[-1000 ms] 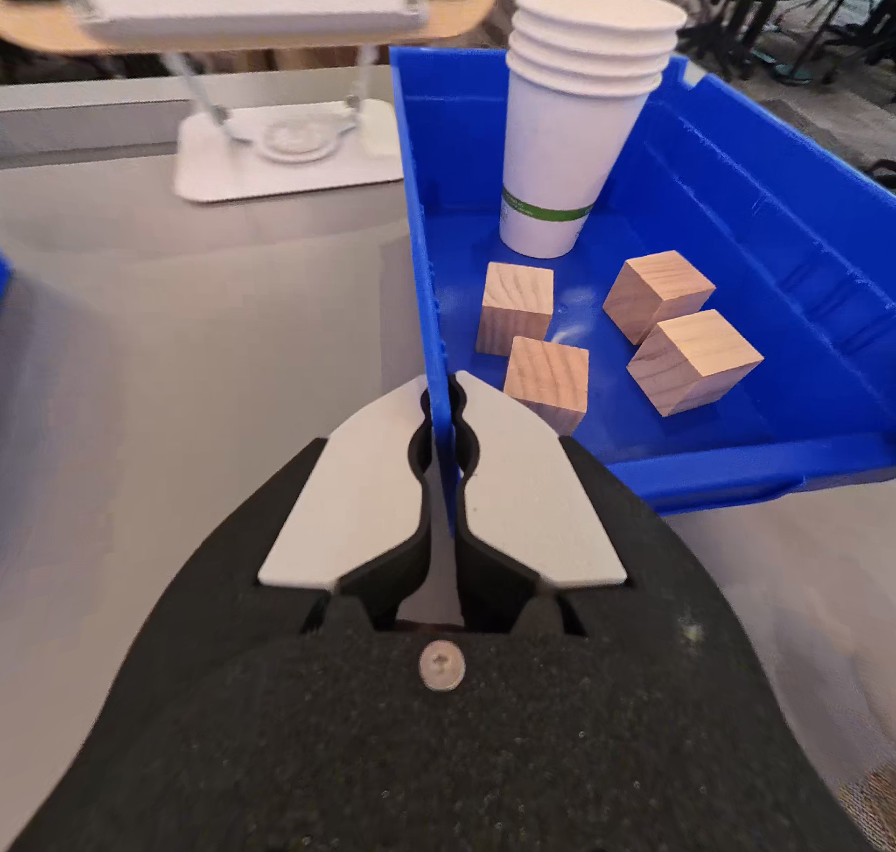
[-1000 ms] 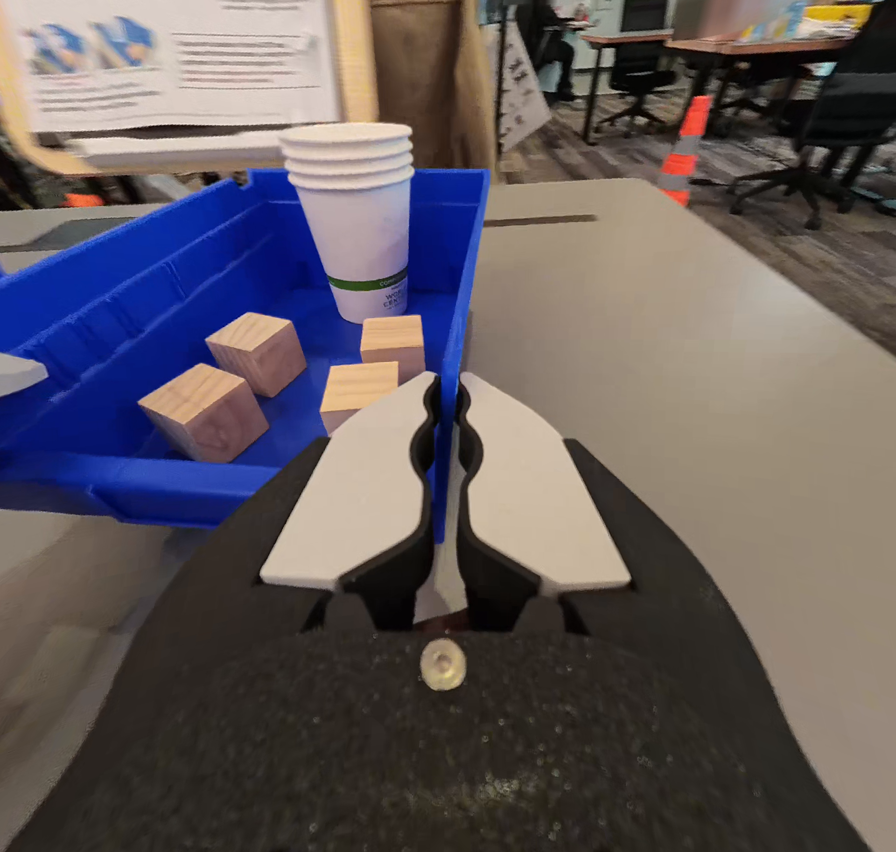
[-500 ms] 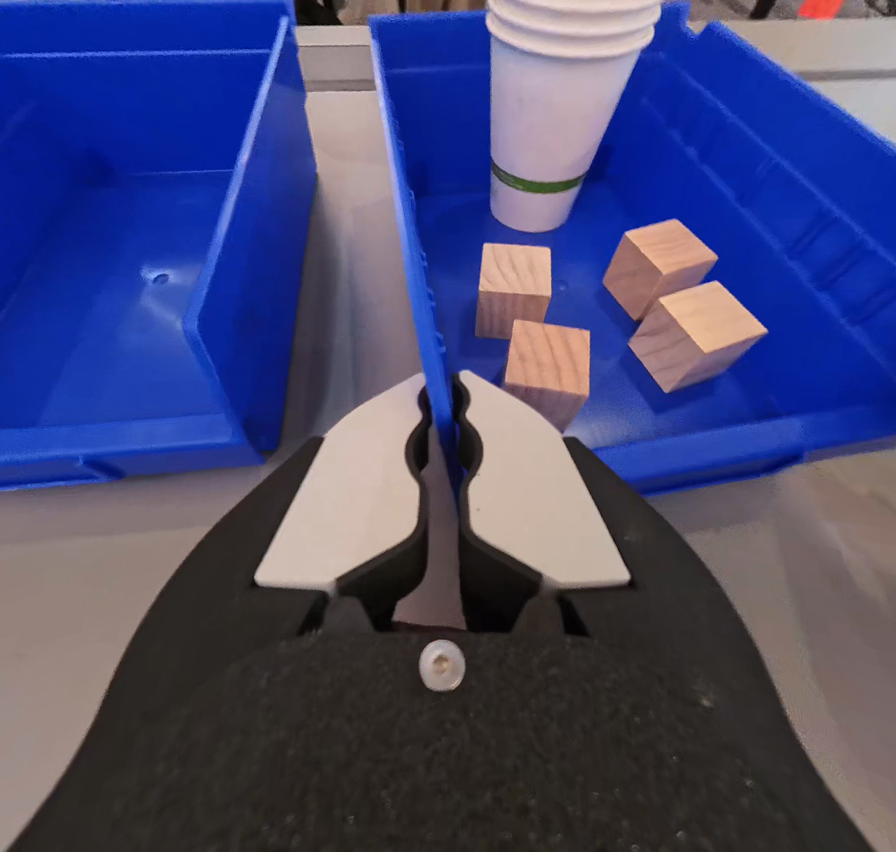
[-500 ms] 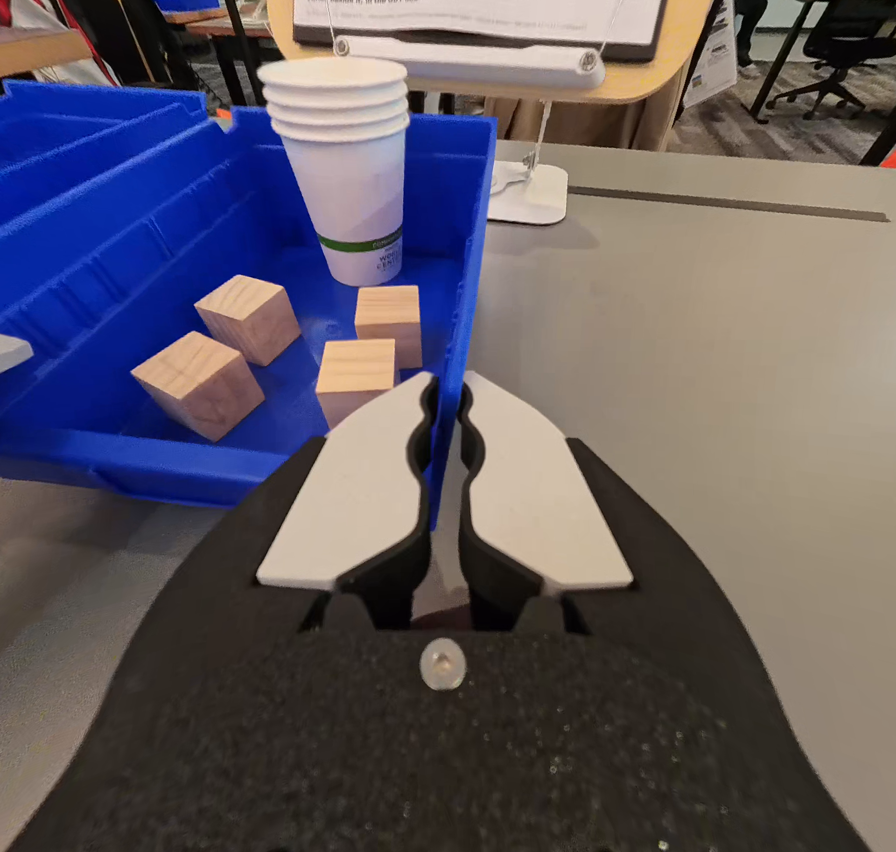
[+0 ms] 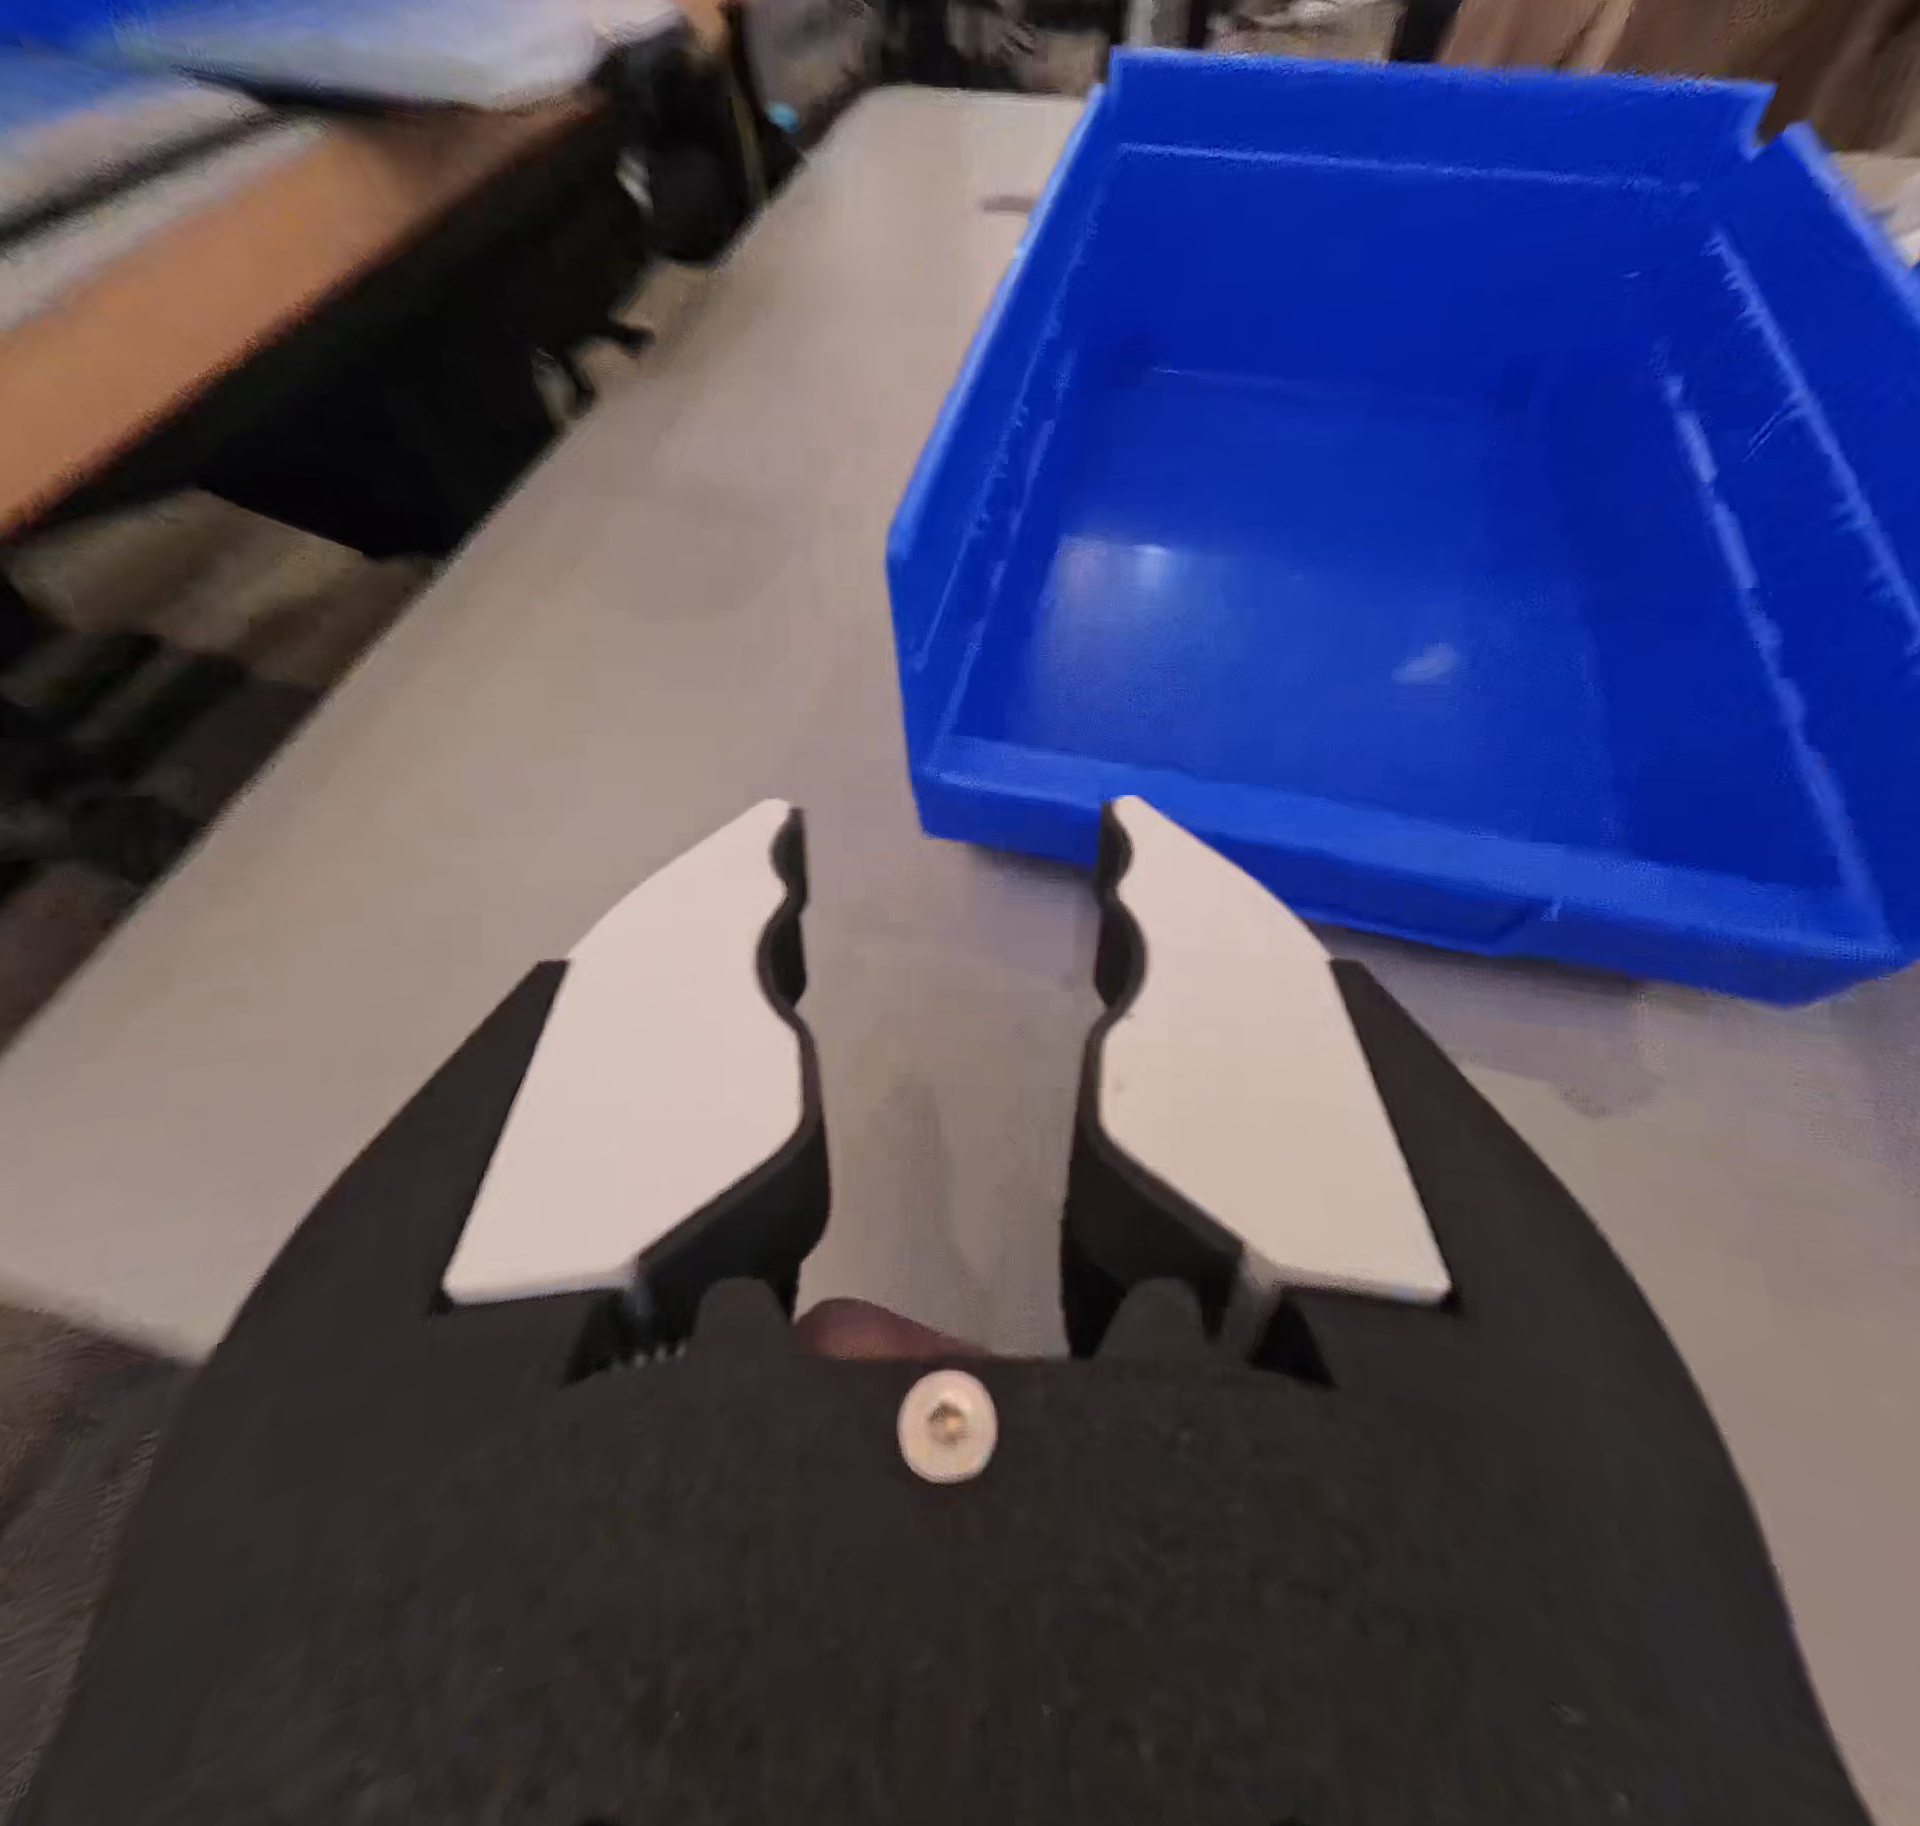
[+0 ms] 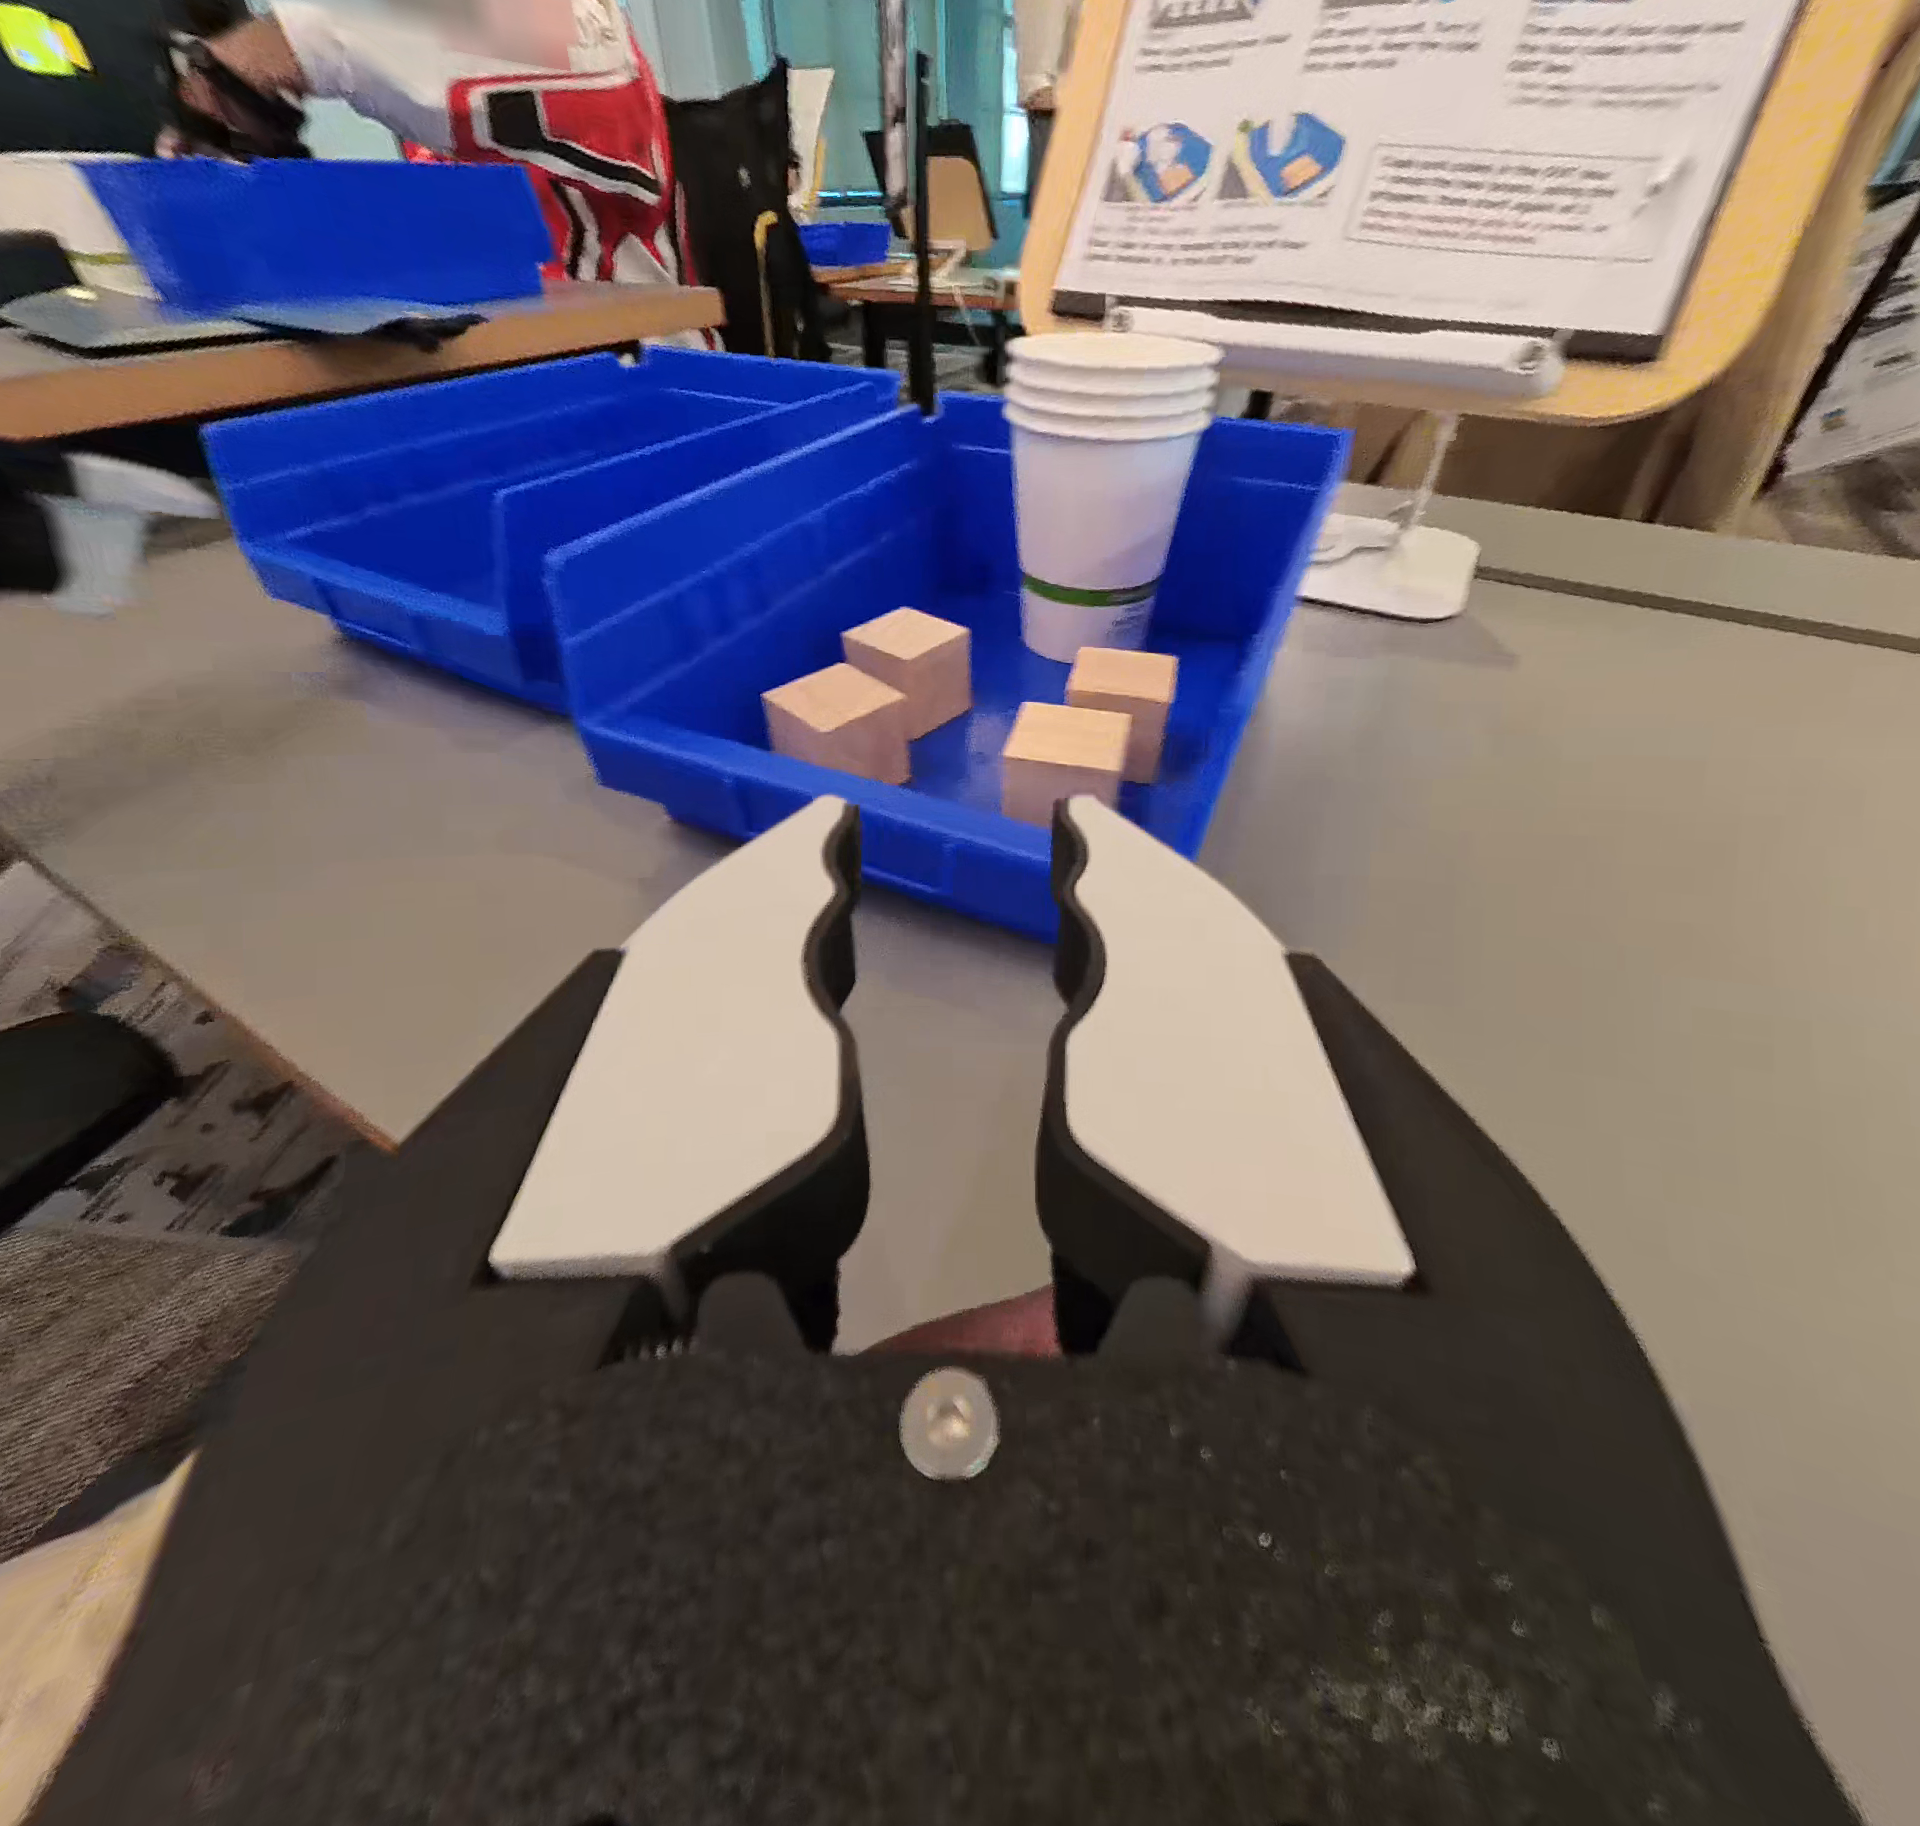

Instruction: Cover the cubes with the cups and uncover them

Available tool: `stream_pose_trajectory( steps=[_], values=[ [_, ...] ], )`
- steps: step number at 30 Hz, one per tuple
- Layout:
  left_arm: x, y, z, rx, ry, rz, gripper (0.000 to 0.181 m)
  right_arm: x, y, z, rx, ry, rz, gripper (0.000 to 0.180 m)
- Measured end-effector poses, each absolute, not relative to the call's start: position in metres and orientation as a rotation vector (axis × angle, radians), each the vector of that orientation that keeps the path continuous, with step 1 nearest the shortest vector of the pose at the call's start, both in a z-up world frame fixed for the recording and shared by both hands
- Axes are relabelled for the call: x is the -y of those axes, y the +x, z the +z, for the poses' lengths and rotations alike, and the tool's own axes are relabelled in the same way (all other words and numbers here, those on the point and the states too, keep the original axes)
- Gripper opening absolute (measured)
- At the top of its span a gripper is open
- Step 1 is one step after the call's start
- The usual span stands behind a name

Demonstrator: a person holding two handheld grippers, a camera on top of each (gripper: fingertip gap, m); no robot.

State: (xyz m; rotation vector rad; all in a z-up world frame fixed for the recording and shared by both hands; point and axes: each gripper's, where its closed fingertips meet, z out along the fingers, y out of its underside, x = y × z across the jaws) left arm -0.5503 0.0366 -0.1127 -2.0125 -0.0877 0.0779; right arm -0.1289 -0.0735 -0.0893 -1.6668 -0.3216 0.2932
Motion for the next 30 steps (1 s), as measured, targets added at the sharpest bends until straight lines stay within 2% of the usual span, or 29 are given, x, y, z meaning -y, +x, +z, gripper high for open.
stream_pose_trajectory(
  steps=[5,6,7,8,10,22,24,26,28,30],
  values=[
    [-0.100,-0.558,-0.117,0.132,-2.013,-0.122,0.056,0.075,-0.170,-0.117,0.430,-1.756,0.342,0.034],
    [-0.109,-0.560,-0.121,0.144,-2.033,-0.112,0.052,0.077,-0.177,-0.122,0.446,-1.777,0.364,0.034],
    [-0.113,-0.561,-0.127,0.148,-2.063,-0.101,0.035,0.078,-0.185,-0.128,0.463,-1.800,0.383,0.034],
    [-0.114,-0.557,-0.129,0.132,-2.075,-0.133,0.011,0.080,-0.193,-0.133,0.484,-1.819,0.397,0.034],
    [-0.106,-0.550,-0.129,0.124,-2.078,-0.191,0.006,0.082,-0.210,-0.141,0.530,-1.834,0.411,0.036],
    [0.068,-0.530,-0.128,0.220,-1.994,0.101,0.004,0.039,-0.336,-0.132,0.560,-1.848,0.477,0.045],
    [0.083,-0.522,-0.128,0.202,-1.990,0.097,0.006,0.039,-0.348,-0.133,0.569,-1.858,0.516,0.034],
    [0.091,-0.515,-0.128,0.168,-1.988,0.112,0.007,0.034,-0.346,-0.131,0.530,-1.858,0.465,0.031],
    [0.098,-0.510,-0.127,0.153,-1.984,0.140,0.007,0.029,-0.334,-0.130,0.460,-1.874,0.415,0.006],
    [0.103,-0.503,-0.121,0.150,-1.954,0.124,0.006,0.030,-0.328,-0.121,0.437,-1.855,0.452,0.004]
  ],
)
